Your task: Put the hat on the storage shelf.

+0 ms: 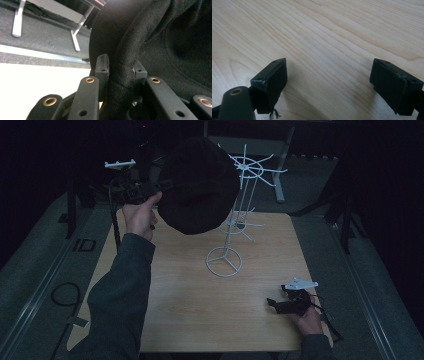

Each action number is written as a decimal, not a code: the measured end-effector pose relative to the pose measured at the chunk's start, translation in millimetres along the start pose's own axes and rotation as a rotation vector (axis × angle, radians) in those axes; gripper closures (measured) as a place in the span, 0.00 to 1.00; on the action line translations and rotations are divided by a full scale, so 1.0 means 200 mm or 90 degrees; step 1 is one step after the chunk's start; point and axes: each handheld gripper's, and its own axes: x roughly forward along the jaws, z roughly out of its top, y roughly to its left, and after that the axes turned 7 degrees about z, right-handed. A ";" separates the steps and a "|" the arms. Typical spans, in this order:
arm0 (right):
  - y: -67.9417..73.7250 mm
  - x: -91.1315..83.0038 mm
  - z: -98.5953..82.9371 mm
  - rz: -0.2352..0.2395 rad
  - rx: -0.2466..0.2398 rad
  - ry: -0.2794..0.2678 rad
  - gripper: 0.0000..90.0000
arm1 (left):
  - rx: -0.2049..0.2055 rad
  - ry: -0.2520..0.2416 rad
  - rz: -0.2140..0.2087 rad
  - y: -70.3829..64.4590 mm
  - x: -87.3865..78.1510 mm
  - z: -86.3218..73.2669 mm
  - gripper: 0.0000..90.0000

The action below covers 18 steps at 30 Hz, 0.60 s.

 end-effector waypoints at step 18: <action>0.00 0.00 0.00 -0.001 0.001 -0.001 0.16 | 0.037 0.016 0.059 0.03 0.06 -0.11 0.79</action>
